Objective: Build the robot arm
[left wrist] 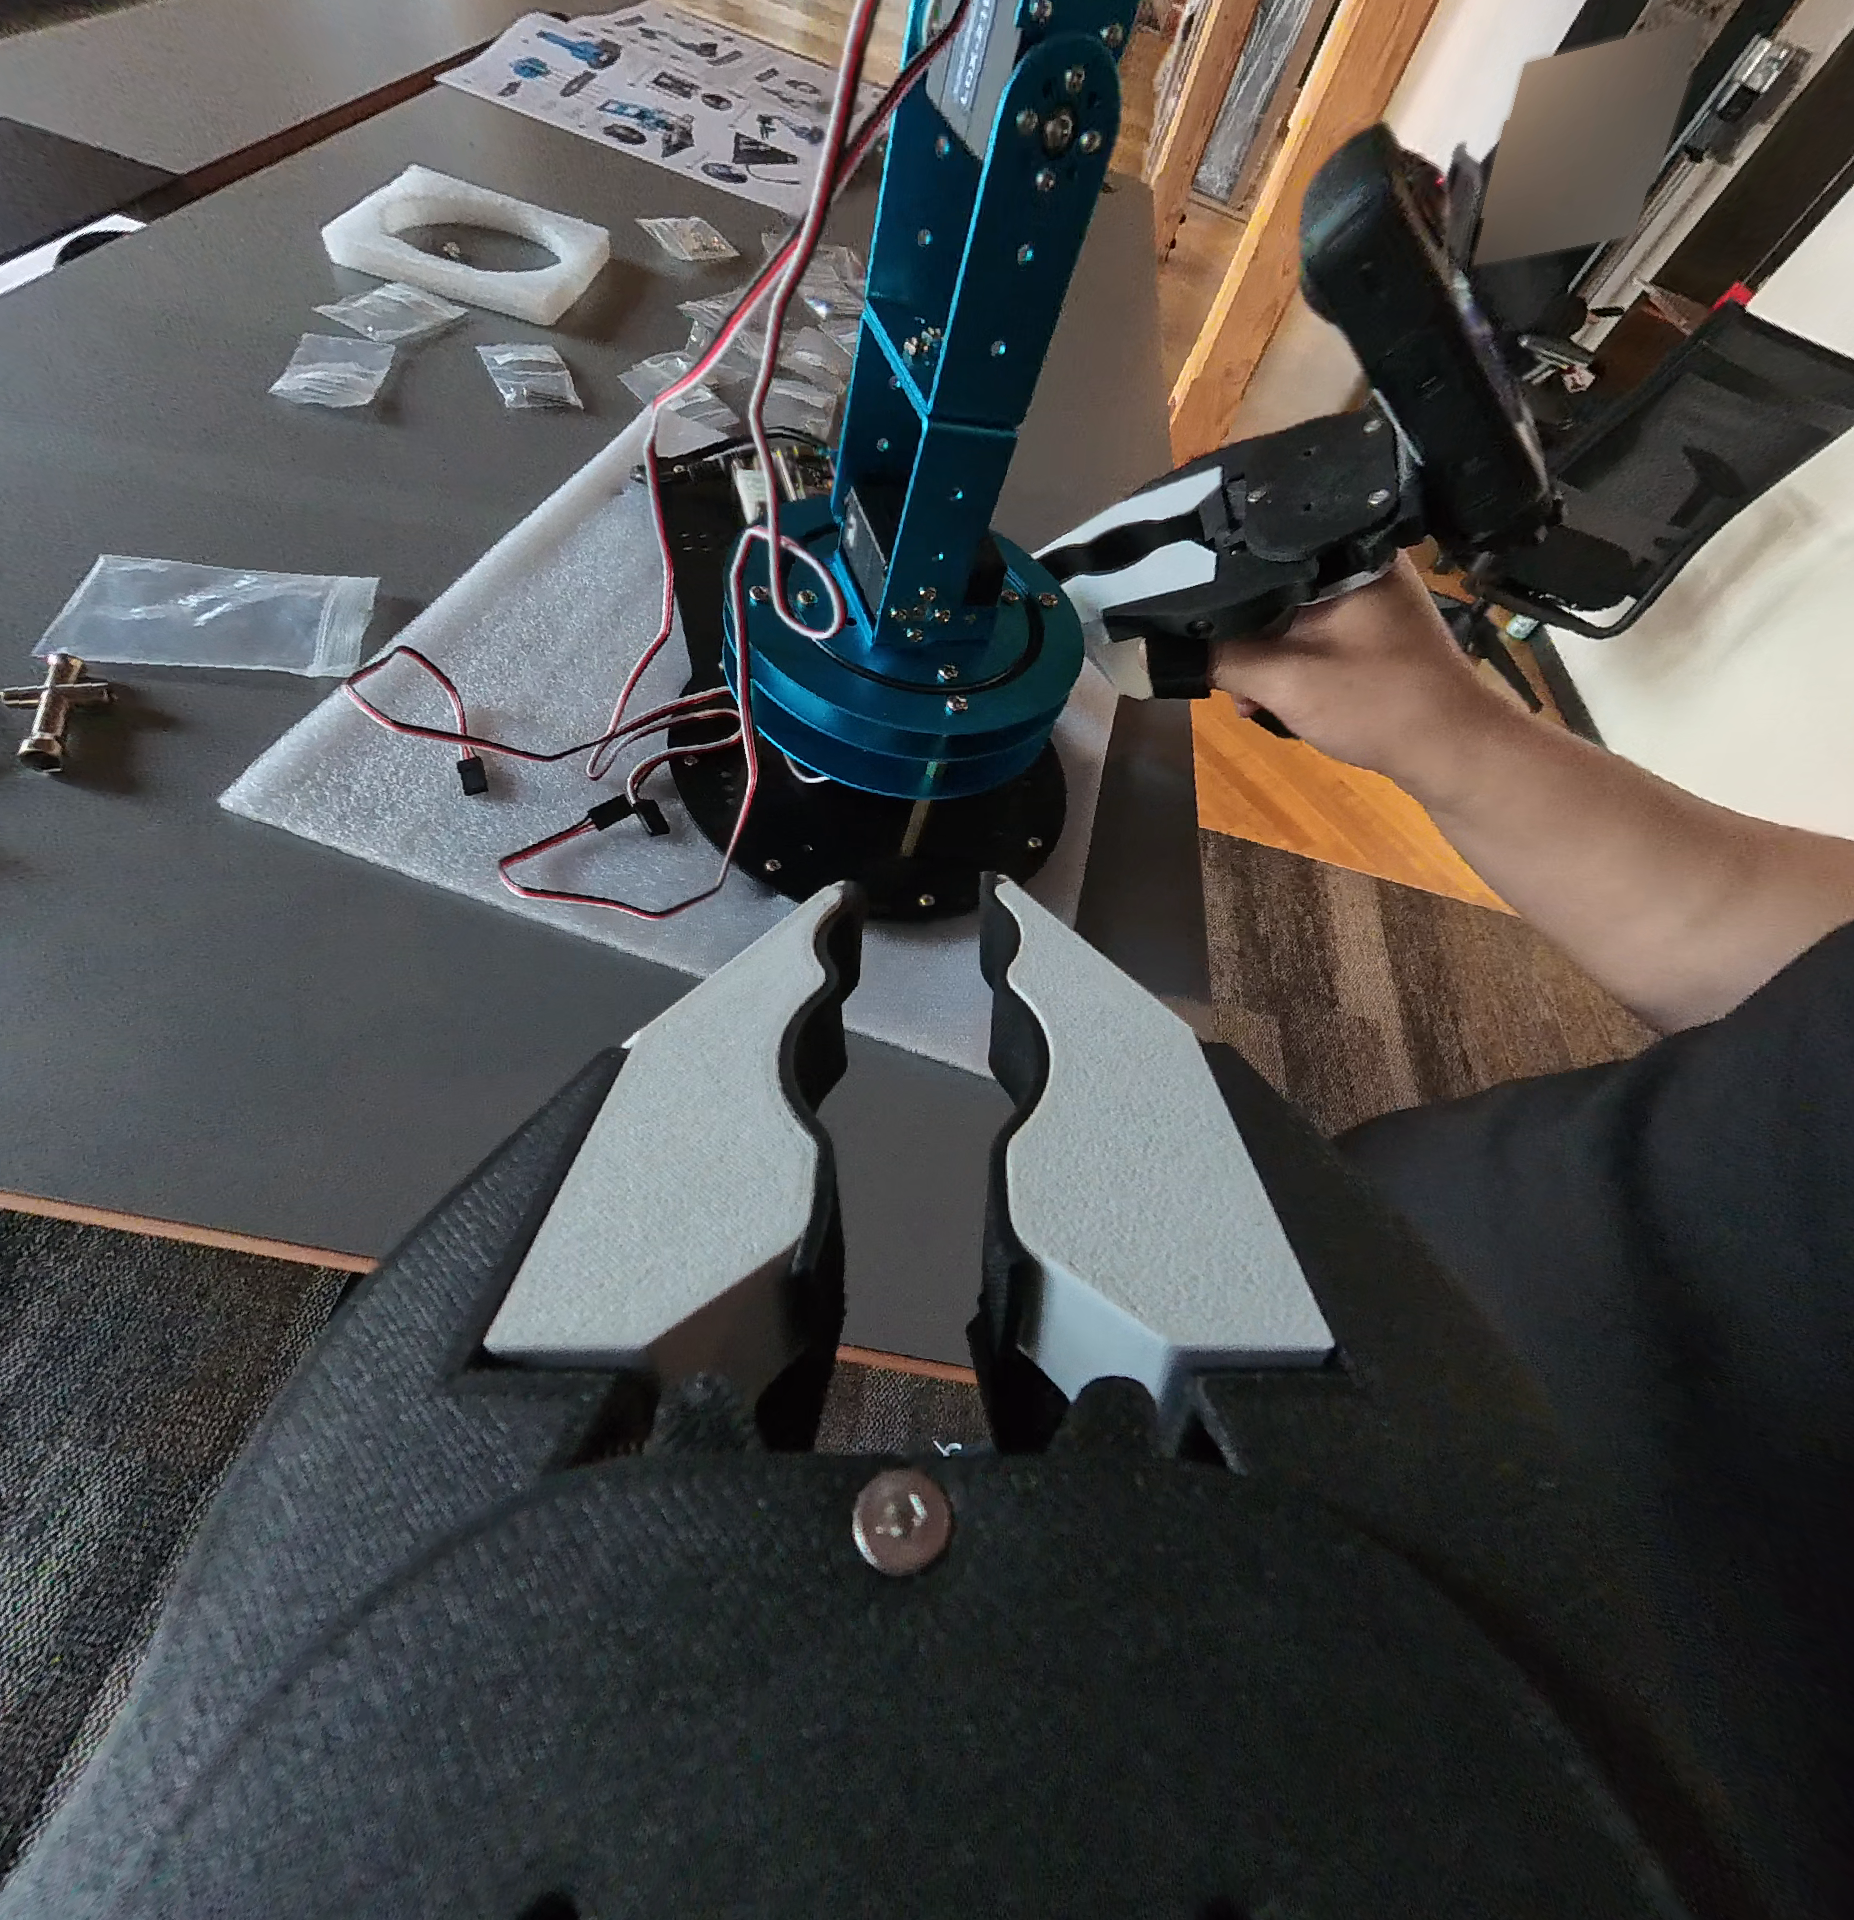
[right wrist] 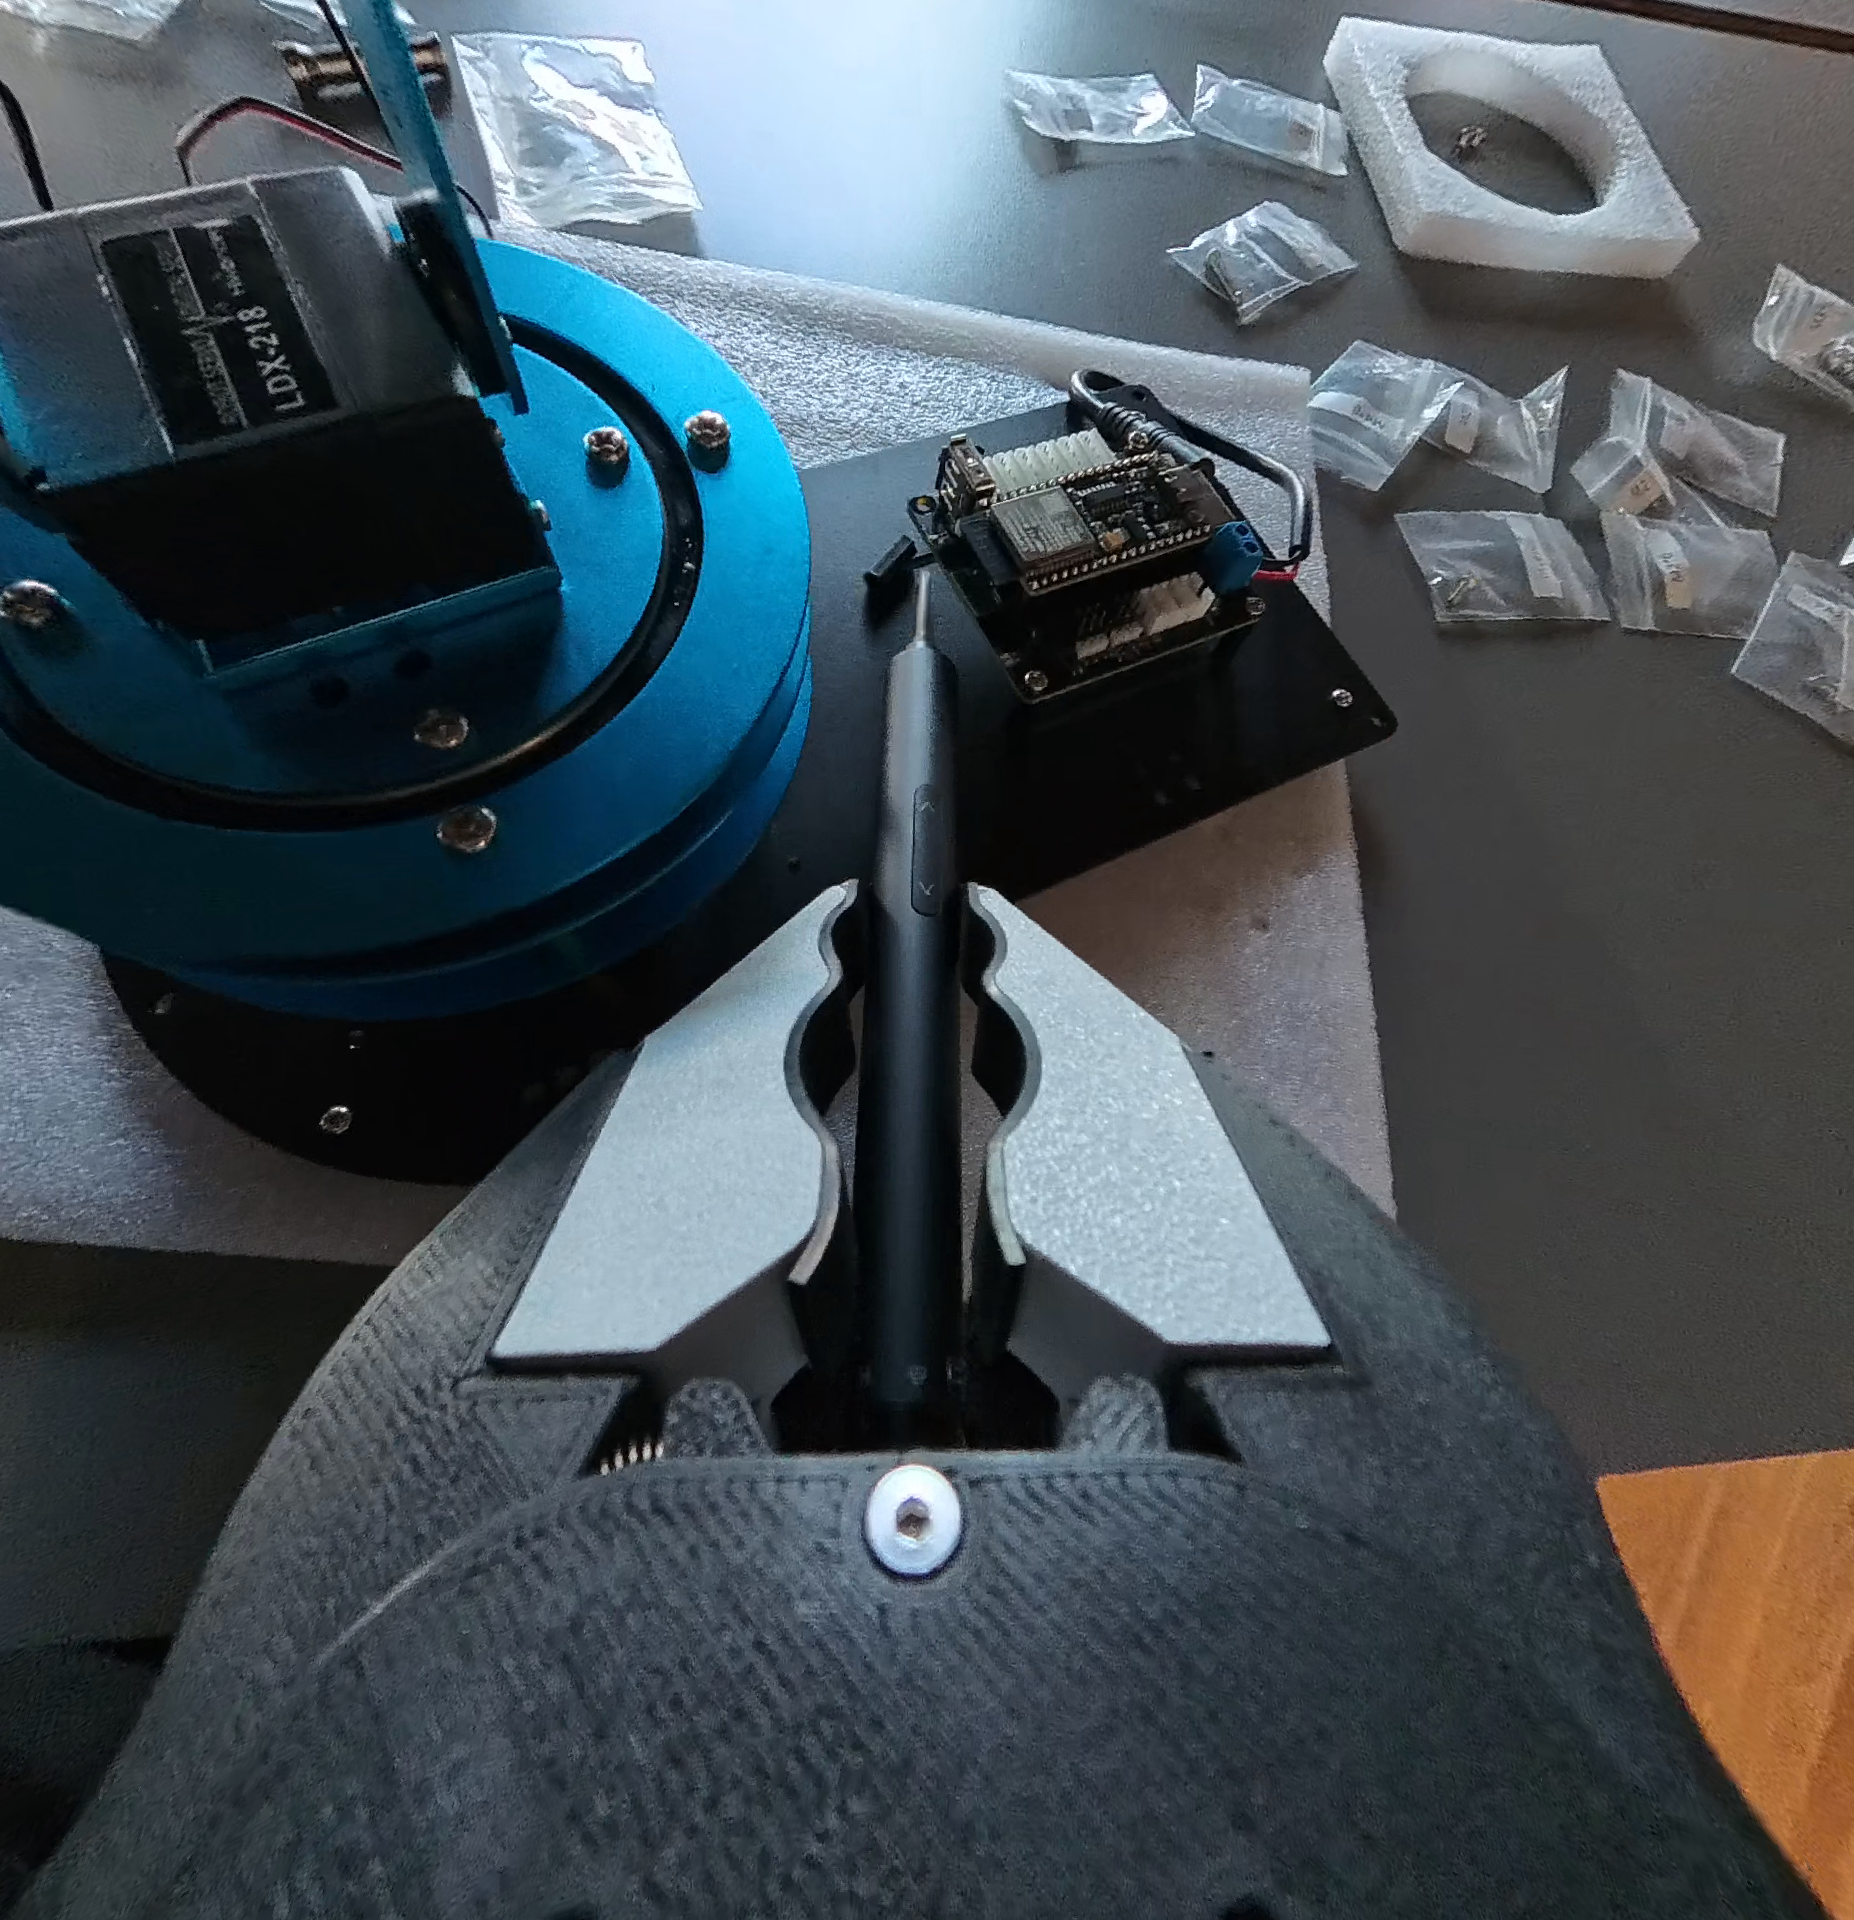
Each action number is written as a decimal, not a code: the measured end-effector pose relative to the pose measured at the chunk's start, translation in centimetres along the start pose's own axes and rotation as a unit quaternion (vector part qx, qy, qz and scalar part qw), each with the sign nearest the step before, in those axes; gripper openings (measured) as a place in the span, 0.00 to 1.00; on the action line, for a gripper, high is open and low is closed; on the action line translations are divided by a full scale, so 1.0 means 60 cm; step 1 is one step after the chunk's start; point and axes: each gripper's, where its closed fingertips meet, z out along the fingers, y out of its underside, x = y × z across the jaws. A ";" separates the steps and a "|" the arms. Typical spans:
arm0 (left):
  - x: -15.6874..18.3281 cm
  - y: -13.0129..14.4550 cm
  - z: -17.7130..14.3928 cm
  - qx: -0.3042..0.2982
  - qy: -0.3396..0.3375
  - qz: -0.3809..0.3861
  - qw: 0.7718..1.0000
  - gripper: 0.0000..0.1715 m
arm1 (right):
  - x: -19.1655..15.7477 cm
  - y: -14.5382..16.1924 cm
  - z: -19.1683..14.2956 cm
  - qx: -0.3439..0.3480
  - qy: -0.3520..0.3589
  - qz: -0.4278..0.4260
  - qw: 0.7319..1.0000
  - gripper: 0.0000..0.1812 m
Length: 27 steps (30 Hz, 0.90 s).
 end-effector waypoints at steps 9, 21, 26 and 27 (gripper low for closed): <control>-0.097 -0.034 0.039 -0.009 -0.023 0.010 1.000 0.11 | -0.001 0.010 0.000 0.010 -0.032 0.009 0.999 0.09; -0.209 -0.052 0.155 -0.022 -0.018 -0.029 0.999 0.09 | 0.014 0.004 -0.022 0.043 -0.084 -0.017 0.995 0.09; -0.222 -0.057 0.242 -0.037 0.026 -0.027 0.999 0.11 | 0.035 0.018 -0.046 0.044 -0.096 -0.013 0.994 0.08; -0.222 -0.062 0.253 -0.034 0.037 -0.022 0.998 0.11 | 0.038 0.019 -0.049 0.045 -0.099 -0.014 0.994 0.09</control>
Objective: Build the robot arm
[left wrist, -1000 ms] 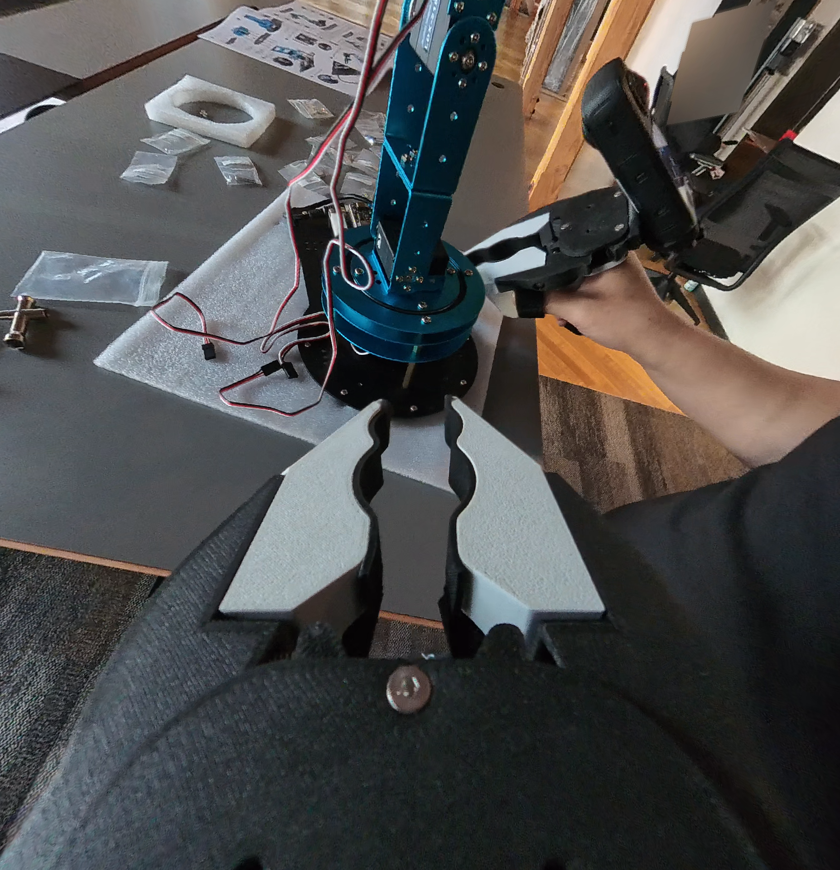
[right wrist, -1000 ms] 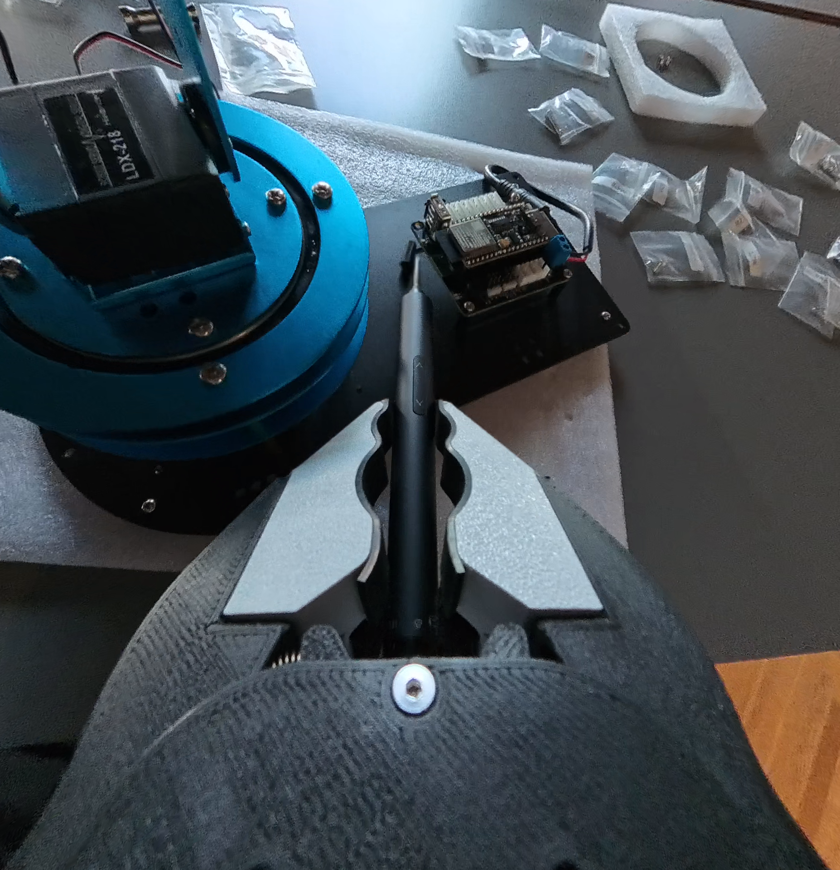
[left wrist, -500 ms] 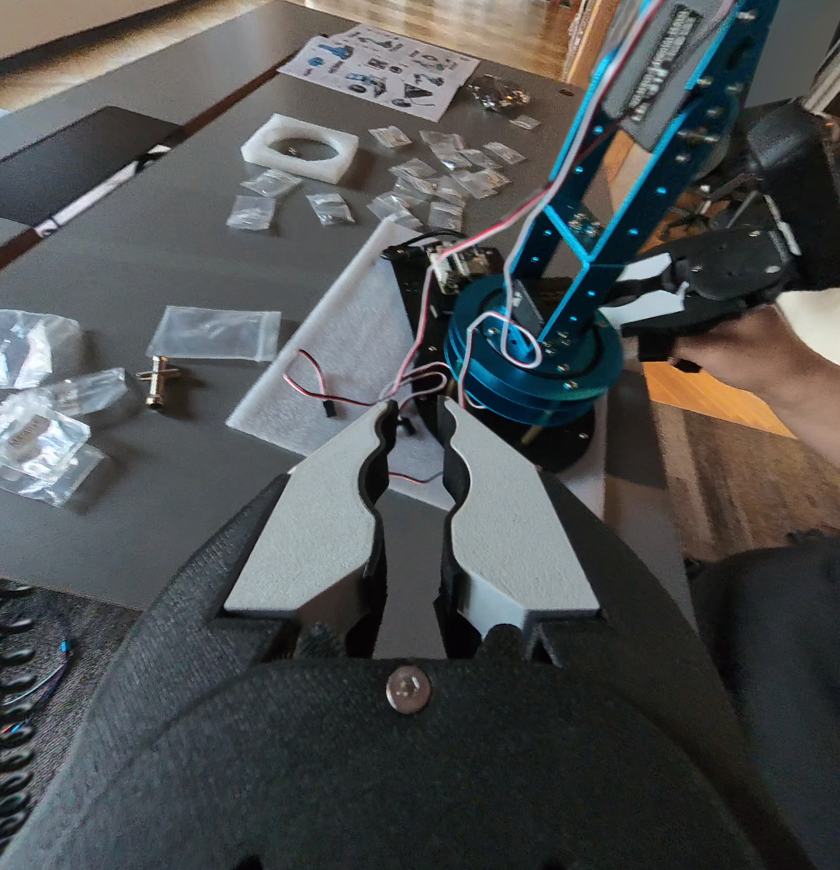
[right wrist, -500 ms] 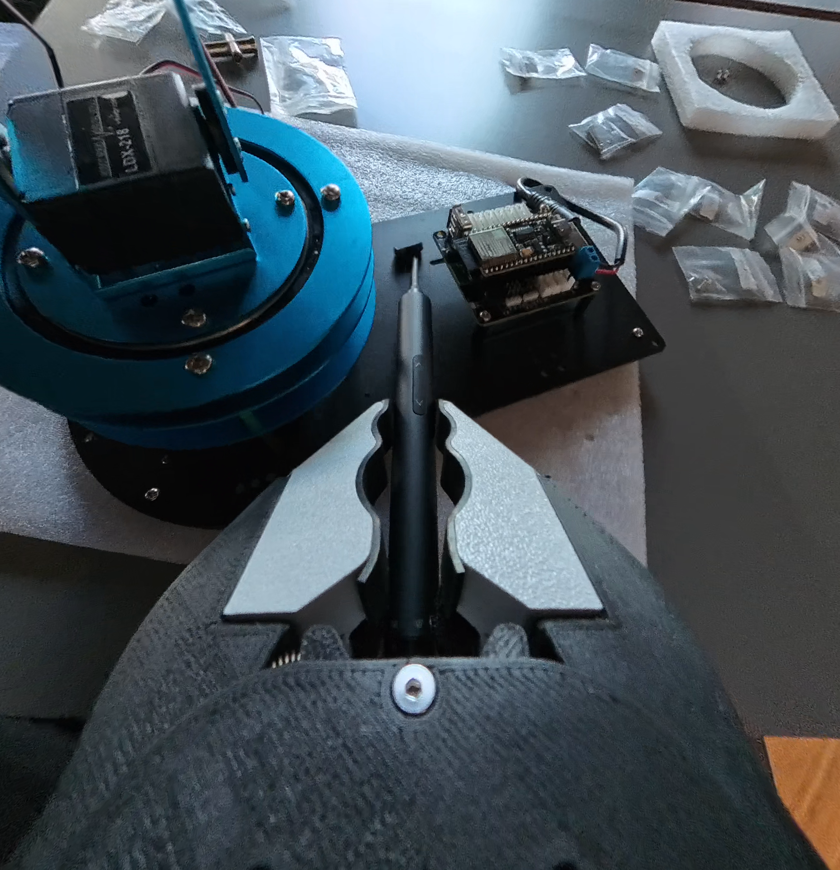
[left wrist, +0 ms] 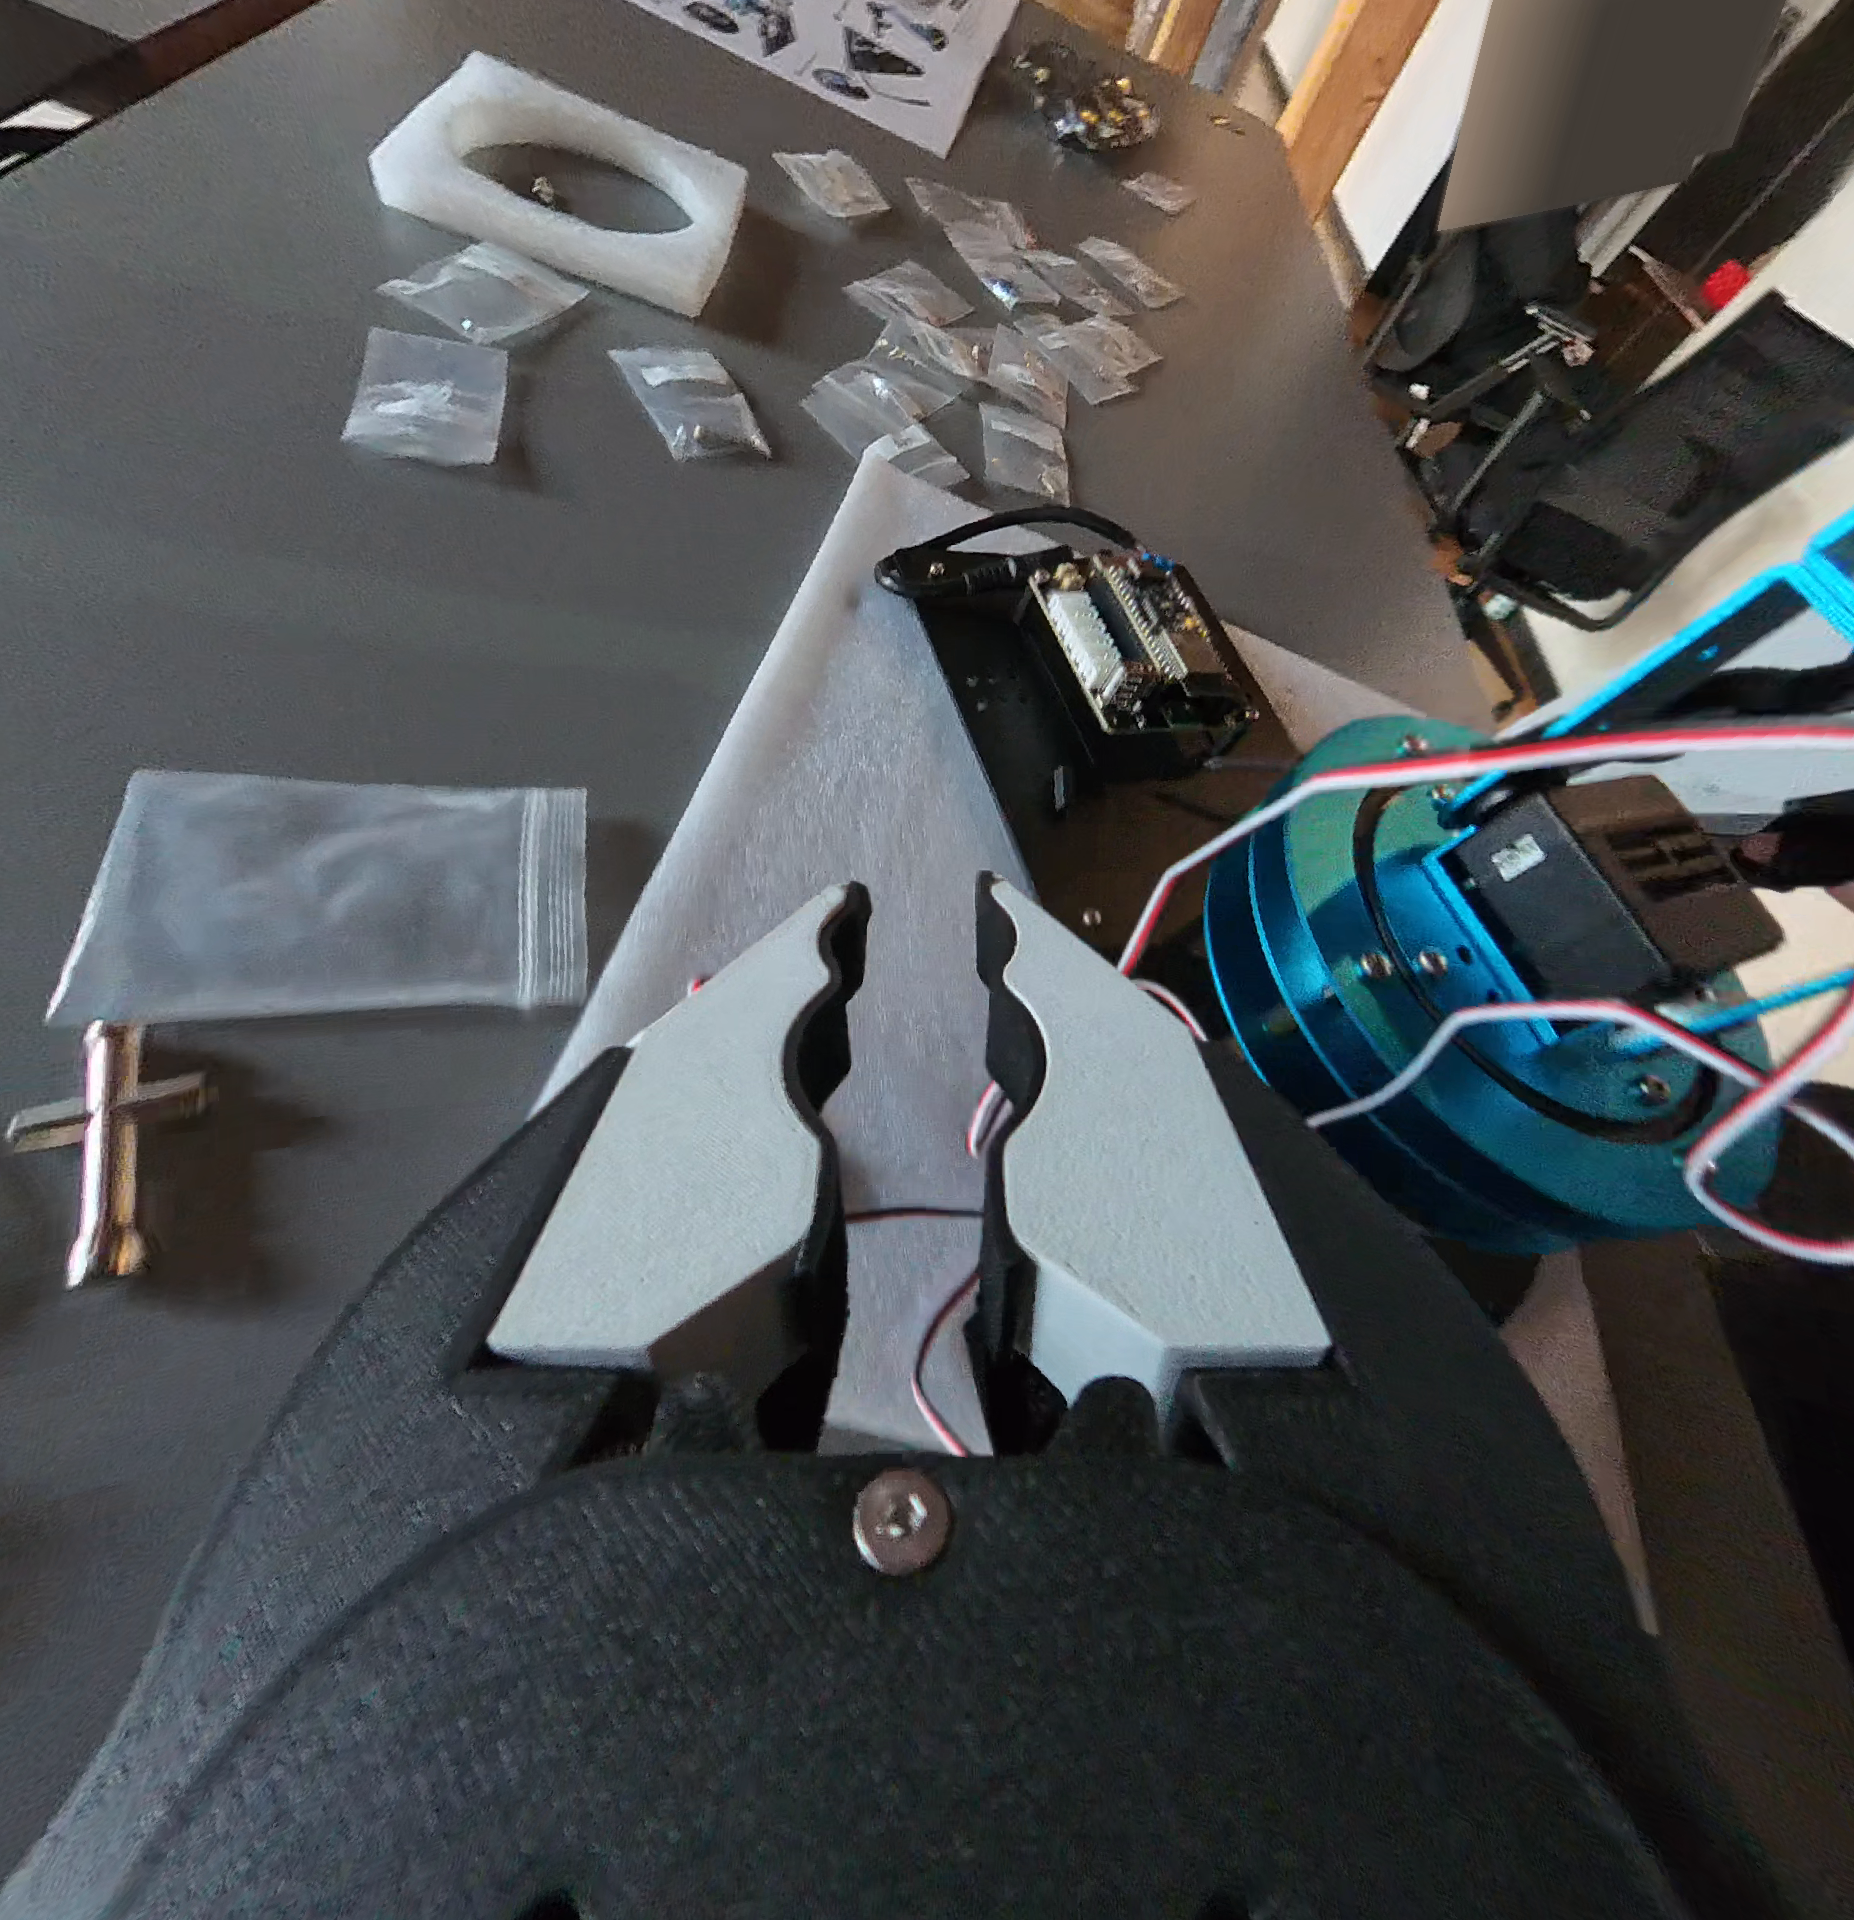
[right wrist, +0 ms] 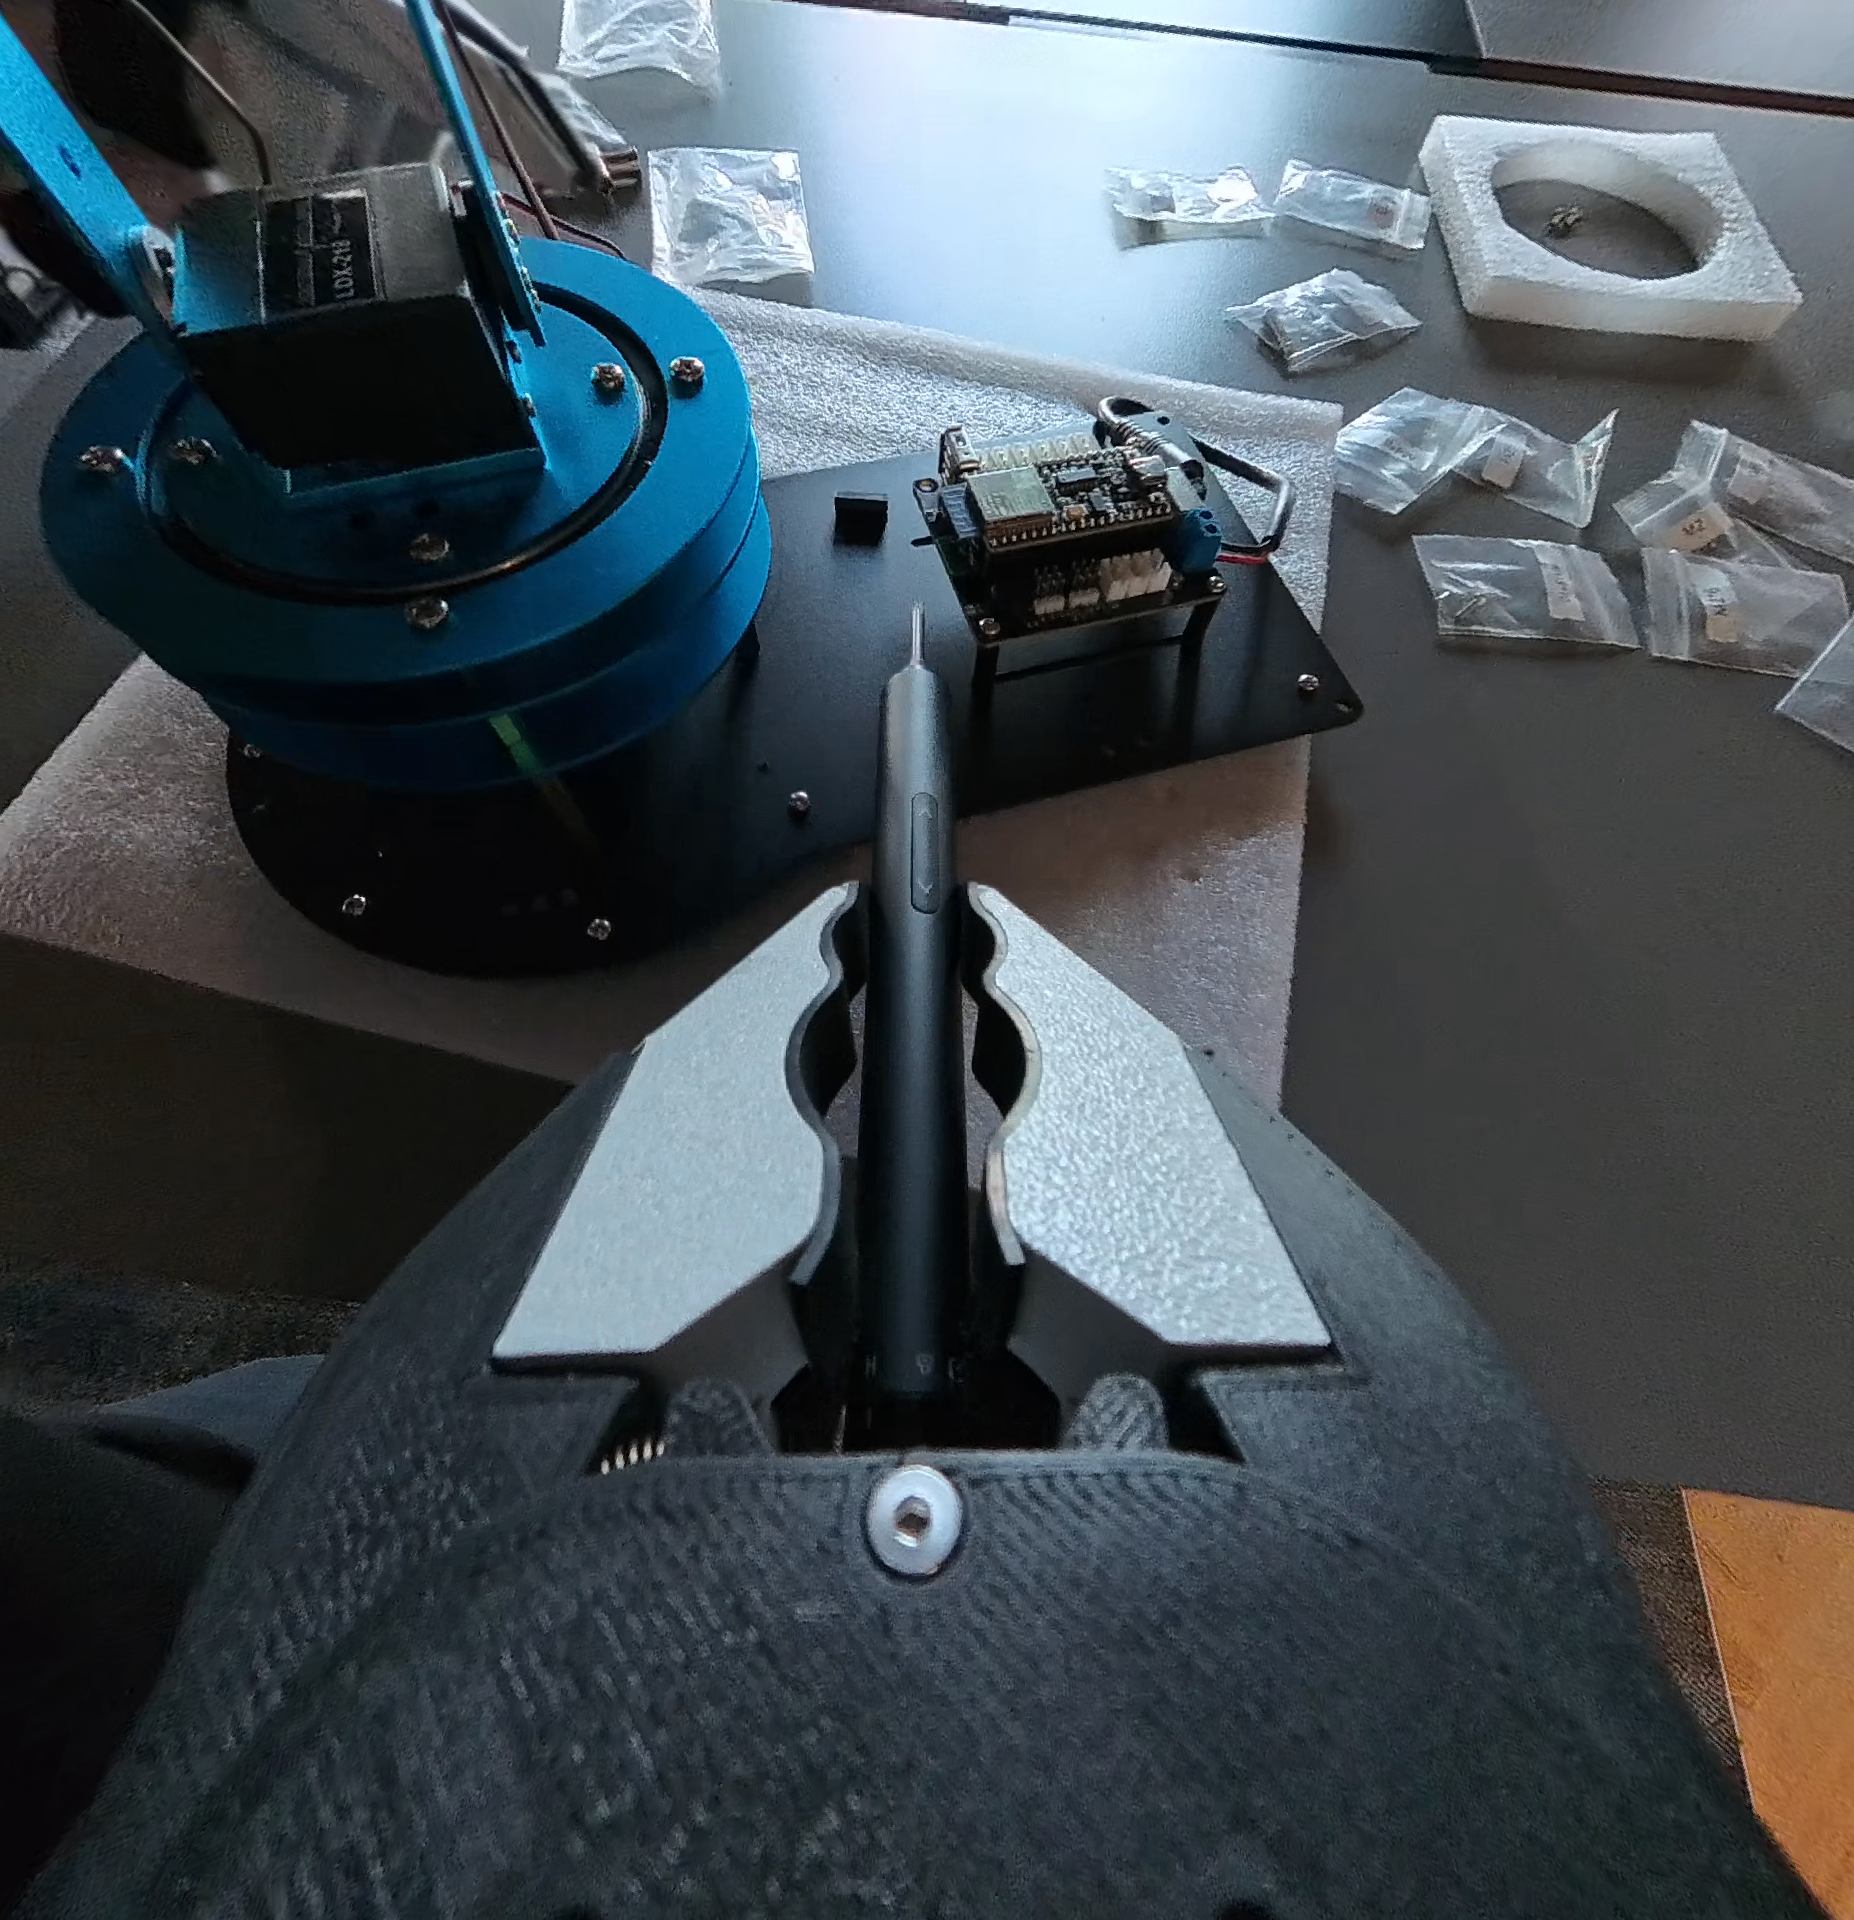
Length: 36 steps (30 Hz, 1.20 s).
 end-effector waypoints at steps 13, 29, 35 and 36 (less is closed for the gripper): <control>0.047 -0.003 0.098 -0.091 0.134 0.102 0.982 0.14 | 0.023 -0.008 -0.016 0.014 0.004 -0.002 1.000 0.09; 0.069 0.022 0.147 -0.217 0.203 0.214 0.930 0.17 | 0.002 -0.019 -0.020 0.026 0.000 -0.018 1.000 0.09; 0.054 0.031 0.160 -0.212 0.160 0.289 0.920 0.13 | 0.003 -0.017 -0.028 0.026 0.010 -0.019 0.999 0.08; 0.053 0.031 0.160 -0.209 0.156 0.295 0.919 0.11 | 0.003 -0.017 -0.029 0.026 0.010 -0.019 0.999 0.08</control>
